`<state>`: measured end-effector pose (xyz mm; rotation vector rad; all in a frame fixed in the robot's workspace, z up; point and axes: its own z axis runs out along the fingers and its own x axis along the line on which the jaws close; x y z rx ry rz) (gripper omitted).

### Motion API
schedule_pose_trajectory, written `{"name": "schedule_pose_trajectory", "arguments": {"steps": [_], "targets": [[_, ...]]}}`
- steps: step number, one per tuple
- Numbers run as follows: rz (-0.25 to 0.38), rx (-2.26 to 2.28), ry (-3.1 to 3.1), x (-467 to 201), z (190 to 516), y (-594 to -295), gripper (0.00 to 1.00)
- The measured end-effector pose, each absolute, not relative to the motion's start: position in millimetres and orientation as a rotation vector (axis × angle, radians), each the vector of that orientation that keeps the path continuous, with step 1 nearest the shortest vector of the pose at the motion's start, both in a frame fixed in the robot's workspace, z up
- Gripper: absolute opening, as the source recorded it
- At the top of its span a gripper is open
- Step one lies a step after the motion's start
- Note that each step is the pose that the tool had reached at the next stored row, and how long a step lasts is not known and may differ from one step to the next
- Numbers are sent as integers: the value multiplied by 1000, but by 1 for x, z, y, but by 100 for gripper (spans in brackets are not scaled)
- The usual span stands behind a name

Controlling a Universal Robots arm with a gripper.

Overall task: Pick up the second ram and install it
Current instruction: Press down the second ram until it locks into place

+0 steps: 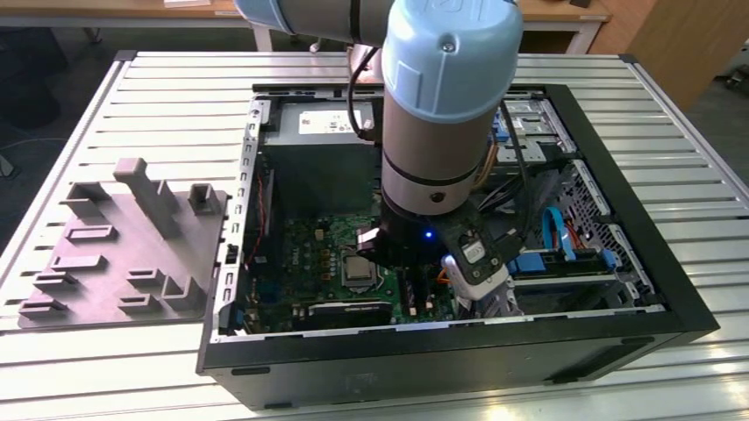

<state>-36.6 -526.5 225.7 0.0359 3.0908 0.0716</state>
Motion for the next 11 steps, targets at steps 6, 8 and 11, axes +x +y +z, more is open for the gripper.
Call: {"name": "schedule_pose_trajectory", "arguments": {"steps": [6,8,11], "targets": [[72,36,3091,-37,224,-527,10],[72,36,3091,-37,223,-527,10],[72,36,3091,-37,221,-527,10]]}}
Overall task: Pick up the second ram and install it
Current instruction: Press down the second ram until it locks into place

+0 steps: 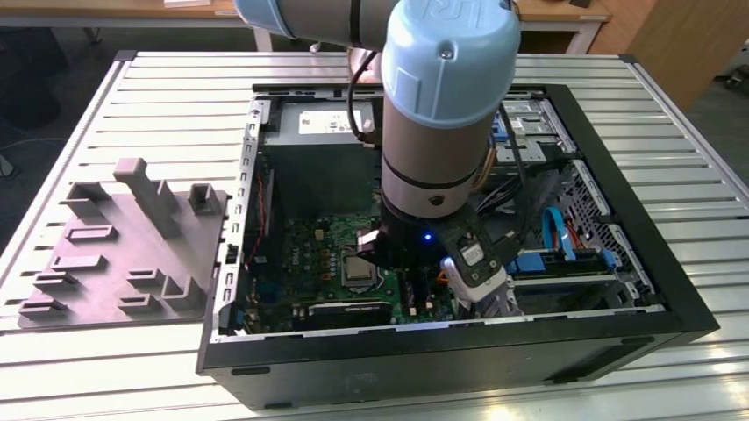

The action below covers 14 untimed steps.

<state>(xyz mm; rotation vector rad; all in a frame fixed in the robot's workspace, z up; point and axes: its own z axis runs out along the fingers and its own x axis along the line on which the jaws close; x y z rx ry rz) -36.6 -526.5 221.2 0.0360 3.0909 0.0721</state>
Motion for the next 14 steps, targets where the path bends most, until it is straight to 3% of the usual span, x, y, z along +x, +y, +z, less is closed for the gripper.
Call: {"name": "schedule_pose_trajectory", "arguments": {"steps": [14], "targets": [[74,36,3091,-37,218,-527,10]]}}
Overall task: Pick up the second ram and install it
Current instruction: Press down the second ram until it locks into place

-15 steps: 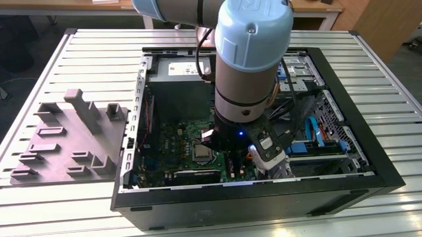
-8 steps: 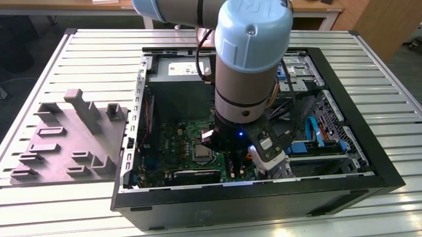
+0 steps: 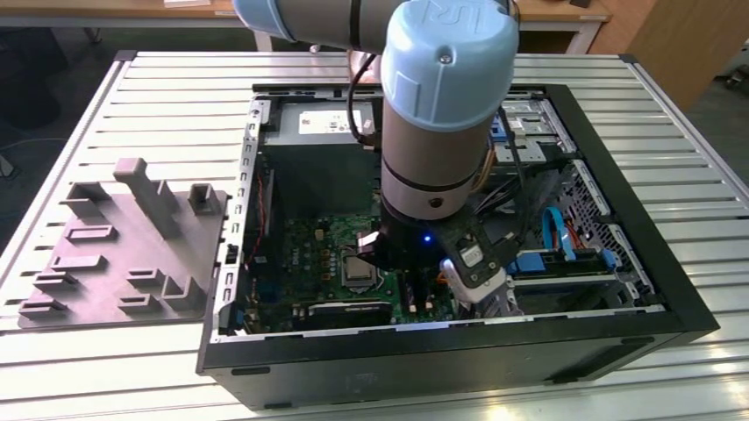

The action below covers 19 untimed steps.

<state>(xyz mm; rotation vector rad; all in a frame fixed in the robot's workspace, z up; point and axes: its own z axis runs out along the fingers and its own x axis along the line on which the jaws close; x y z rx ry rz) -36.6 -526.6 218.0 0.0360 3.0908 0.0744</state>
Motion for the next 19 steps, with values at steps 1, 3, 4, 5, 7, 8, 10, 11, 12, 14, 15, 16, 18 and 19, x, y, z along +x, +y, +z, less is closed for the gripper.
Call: {"name": "schedule_pose_trajectory", "arguments": {"steps": [1,3,4,5,7,8,10,11,12,14,15,16,18,19], "targets": [[75,36,3091,-37,217,-527,10],[75,36,3091,-37,217,-527,10],[75,36,3091,-37,217,-527,10],[75,36,3091,-37,217,-527,10],[76,36,3091,-37,217,-527,10],[76,36,3091,-37,217,-527,10],[80,36,3090,-37,220,-526,10],[77,36,3090,-37,223,-527,10],[76,36,3091,-37,225,-527,10],[76,36,3091,-37,230,-527,10],[76,36,3091,-37,232,-527,10],[76,36,3091,-37,233,-527,10],[76,36,3091,-37,235,-527,10],[76,36,3091,-37,235,-527,10]]}}
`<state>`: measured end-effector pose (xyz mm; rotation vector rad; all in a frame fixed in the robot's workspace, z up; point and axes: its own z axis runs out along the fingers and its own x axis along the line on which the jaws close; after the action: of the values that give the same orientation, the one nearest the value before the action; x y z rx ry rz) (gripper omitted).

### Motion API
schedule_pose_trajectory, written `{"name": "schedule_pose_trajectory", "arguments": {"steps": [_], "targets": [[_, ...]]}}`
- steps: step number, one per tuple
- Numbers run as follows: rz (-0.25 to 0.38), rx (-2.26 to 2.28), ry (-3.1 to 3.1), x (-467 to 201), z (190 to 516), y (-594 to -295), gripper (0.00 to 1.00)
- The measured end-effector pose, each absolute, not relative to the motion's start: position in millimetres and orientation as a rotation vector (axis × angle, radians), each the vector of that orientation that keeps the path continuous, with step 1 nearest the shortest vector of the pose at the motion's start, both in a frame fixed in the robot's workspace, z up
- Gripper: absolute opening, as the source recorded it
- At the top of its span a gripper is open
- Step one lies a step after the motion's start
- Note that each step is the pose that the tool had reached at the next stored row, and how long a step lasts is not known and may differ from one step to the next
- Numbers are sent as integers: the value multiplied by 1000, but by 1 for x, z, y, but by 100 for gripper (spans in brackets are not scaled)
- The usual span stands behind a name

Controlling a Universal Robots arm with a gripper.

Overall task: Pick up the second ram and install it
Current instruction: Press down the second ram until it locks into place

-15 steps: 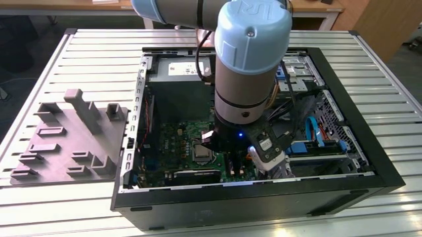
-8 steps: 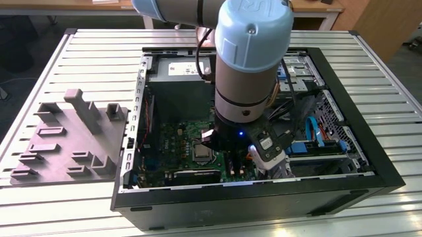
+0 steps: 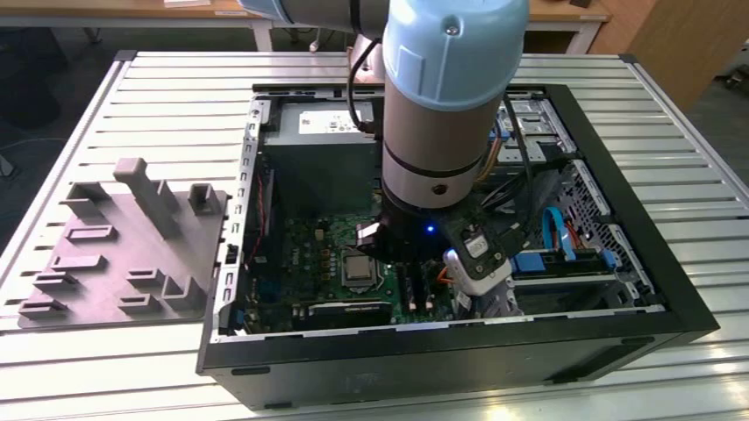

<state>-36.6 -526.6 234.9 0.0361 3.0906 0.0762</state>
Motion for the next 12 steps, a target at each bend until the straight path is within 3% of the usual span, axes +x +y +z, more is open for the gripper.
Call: {"name": "schedule_pose_trajectory", "arguments": {"steps": [12], "targets": [[76,36,3091,-37,236,-527,10]]}}
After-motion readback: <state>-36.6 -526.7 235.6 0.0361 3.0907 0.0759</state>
